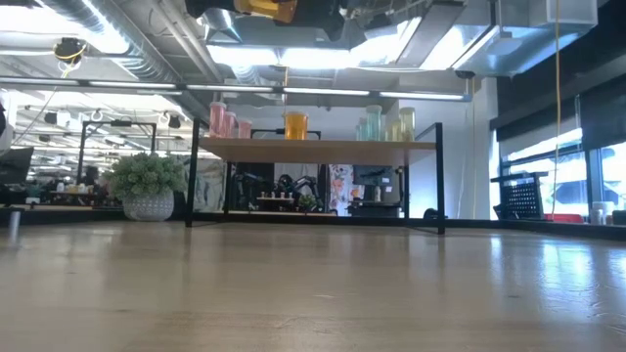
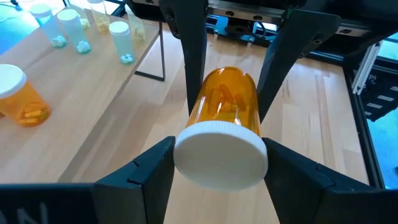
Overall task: Pick and place medicine bottles onto shelf by color
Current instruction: Put the orange medicine bottle on the shelf, aligned with the other orange medicine bottle
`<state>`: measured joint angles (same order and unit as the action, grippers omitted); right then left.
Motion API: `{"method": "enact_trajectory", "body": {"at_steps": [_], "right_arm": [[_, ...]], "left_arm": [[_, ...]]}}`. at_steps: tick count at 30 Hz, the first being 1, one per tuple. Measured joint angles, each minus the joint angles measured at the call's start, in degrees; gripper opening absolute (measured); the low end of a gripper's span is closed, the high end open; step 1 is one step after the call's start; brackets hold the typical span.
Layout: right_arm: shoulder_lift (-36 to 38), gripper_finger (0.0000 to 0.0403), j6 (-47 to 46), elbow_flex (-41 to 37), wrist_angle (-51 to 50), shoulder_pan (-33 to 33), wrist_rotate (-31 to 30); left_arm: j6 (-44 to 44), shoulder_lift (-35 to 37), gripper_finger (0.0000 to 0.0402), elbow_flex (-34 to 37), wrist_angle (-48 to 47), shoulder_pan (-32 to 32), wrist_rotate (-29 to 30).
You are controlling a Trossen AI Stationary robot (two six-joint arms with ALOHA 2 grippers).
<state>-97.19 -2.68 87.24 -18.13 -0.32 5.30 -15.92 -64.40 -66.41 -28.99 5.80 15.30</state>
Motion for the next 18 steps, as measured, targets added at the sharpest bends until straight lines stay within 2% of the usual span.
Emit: {"method": "enact_trajectory", "body": {"at_steps": [18], "right_arm": [[0.0, 0.0194, 0.0, 0.1, 0.0, -1.3, 0.8]], "left_arm": [[0.0, 0.0, 0.0213, 0.0, 0.0, -0.1, 0.3]]}}
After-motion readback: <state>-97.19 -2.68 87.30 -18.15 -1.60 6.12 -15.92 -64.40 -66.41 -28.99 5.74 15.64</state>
